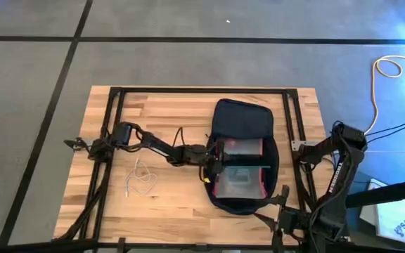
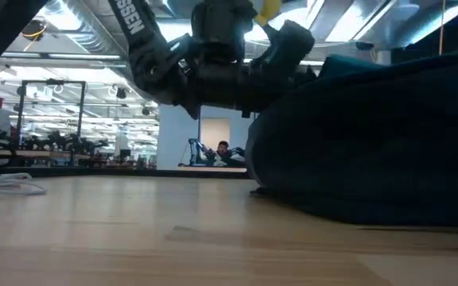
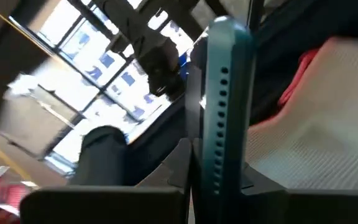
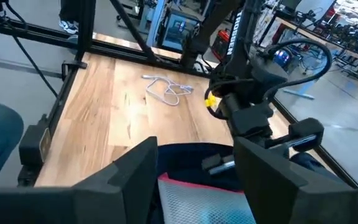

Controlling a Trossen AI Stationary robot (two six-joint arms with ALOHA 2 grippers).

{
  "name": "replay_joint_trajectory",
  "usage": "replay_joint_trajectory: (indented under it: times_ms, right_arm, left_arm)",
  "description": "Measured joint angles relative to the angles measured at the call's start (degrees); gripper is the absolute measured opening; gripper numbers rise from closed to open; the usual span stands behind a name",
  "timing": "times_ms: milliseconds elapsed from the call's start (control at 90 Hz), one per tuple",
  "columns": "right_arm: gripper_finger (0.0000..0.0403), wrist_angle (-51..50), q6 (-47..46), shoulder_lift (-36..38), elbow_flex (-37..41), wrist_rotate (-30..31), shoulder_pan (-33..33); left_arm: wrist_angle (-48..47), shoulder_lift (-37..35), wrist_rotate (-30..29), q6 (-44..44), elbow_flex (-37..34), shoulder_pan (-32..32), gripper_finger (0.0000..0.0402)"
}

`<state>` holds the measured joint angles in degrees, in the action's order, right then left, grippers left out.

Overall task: Unpack backpack
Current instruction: Put the blue tablet into the blue backpack

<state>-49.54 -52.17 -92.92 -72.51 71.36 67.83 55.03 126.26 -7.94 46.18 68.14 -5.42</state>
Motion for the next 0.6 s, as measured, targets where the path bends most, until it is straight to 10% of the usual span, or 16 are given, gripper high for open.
replay_joint_trajectory:
  times_ms: [600]
  right_arm:
    - [0.0193, 0.13, -0.08, 0.00, 0.00, -0.41, 0.00]
  left_arm:
    - [-8.40, -0.04, -11.69, 49.19, 0.00, -4.12, 0.0017]
